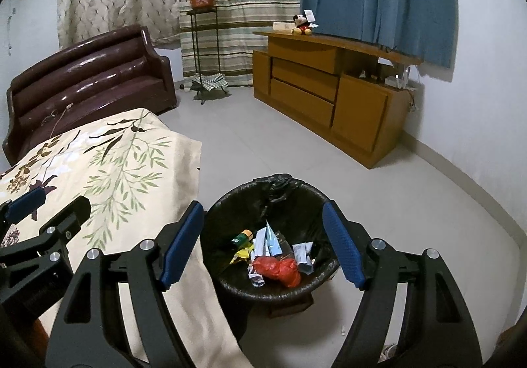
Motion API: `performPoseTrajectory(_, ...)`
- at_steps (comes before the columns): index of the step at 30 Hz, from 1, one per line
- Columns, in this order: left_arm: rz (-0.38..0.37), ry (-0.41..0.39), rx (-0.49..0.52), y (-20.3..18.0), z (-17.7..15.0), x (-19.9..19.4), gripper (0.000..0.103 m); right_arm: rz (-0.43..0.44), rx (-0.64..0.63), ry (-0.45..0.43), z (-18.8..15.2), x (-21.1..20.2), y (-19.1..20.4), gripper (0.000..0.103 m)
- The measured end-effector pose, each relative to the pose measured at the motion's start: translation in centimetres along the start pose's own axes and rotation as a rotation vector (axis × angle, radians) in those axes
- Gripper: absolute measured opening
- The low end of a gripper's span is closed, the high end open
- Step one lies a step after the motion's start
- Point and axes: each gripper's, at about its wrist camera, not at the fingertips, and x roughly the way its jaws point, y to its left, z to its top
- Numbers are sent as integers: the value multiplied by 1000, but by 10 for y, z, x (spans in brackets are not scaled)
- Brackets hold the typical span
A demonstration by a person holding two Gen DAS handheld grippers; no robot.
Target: Collect trash
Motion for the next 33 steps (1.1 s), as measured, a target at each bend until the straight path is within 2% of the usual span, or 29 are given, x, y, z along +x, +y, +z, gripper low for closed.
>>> performPoseTrajectory(10, -4, -21, -15, 9, -1, -12, 77, 1, -11, -21, -2, -16, 5, 73)
performPoseTrajectory(33, -9, -27, -17, 11, -1, -17, 77, 0, -12, -25, -3, -18, 5, 73)
